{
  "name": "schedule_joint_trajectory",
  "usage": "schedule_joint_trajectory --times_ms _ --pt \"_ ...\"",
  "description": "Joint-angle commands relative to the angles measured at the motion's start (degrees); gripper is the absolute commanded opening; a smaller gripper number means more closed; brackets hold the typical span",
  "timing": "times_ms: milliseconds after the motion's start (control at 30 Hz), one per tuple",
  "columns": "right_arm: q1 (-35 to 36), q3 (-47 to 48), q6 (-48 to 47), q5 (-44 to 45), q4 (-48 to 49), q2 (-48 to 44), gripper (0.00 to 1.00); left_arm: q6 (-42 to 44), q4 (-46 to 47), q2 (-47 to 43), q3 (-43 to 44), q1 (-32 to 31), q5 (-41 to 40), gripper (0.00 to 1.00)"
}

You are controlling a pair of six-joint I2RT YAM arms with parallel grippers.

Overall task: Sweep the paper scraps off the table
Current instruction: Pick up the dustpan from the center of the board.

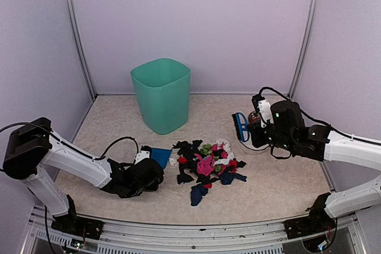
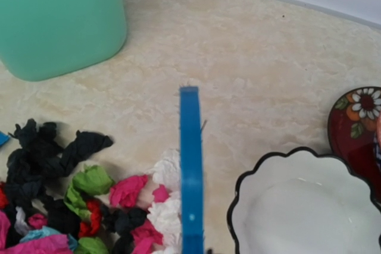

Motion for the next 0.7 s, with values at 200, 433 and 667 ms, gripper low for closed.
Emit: schedule_joint_trajectory --times_ms 200,433,667 --pt "-0.6 1.1 1.0 -0.1 -2.0 -0.1 0.00 -1.1 3.8 5.3 -1.8 -0.6 -2.0 0.40" --pt "-0.5 1.6 1.4 -0.6 -1.6 1.0 0.00 -3.2 1.6 5.3 -2.1 -1.8 -4.2 0.17" --pt "-0.6 2.7 1.3 -1.5 -1.0 2.4 0.00 -4.1 -2.7 0.5 -1.9 -3.0 -6.1 0.00"
